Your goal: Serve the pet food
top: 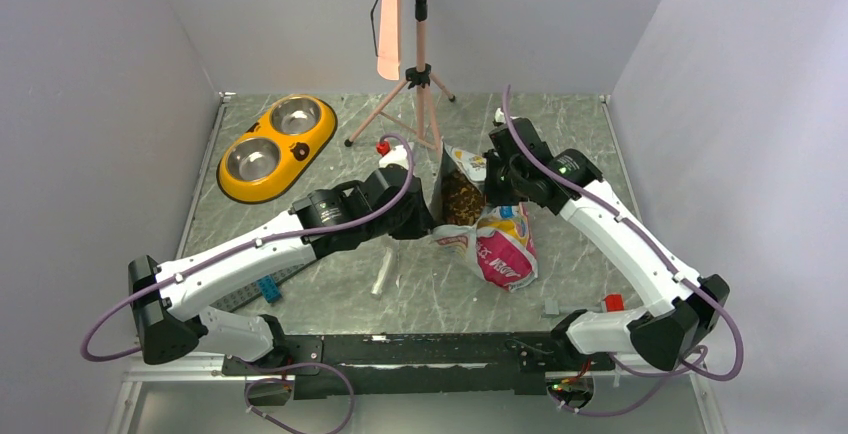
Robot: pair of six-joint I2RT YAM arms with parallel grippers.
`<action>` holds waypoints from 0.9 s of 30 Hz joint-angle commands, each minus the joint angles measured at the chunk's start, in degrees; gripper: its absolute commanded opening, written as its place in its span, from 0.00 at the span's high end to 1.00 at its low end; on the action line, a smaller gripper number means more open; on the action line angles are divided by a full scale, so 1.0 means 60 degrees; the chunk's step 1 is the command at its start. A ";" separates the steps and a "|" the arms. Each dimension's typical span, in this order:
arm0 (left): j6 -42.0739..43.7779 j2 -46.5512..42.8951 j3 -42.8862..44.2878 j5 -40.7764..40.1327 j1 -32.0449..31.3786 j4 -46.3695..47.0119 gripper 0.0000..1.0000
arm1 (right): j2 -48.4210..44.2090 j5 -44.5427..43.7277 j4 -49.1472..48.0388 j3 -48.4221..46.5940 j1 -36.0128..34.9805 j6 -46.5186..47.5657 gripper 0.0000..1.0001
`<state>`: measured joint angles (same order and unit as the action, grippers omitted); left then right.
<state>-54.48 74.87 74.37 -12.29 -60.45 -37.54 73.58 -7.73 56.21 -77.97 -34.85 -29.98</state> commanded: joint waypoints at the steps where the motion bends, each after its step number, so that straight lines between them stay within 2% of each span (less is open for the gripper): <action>1: 0.0396 -0.0399 0.0837 0.0177 -0.0121 0.0222 1.00 | 0.0015 -0.1083 0.0075 -0.0789 0.0166 0.0532 1.00; 7: 0.0797 0.0464 0.1640 0.0605 -0.0121 0.0488 1.00 | -0.0496 -0.3955 0.1627 -0.2127 0.0459 0.0573 1.00; 12: 0.1219 0.2225 0.3574 0.1124 -0.0120 0.0317 1.00 | 0.0228 -0.6177 0.3650 -0.4580 0.0810 0.0314 1.00; 16: 0.1365 0.3214 0.5247 0.1161 -0.0113 0.0045 1.00 | -0.0018 -0.5771 0.2808 -0.5312 0.0941 0.1497 1.00; 18: 0.1371 0.3211 0.5098 0.1108 -0.0110 0.0192 1.00 | -0.0003 -0.4914 0.2169 -0.5064 0.0934 0.2147 1.00; 21: 0.1054 0.2780 0.3973 0.0831 -0.0072 0.0334 1.00 | -0.0532 -0.3032 0.0819 -0.3367 0.0905 0.2682 1.00; 27: 0.0459 0.1316 0.1145 0.0658 0.0297 0.0301 1.00 | -0.1064 -0.0966 -0.0120 -0.1621 0.0469 0.2649 1.00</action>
<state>-49.95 90.52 87.72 -6.28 -60.64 -35.38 71.53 -22.44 70.43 -90.63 -30.11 -17.58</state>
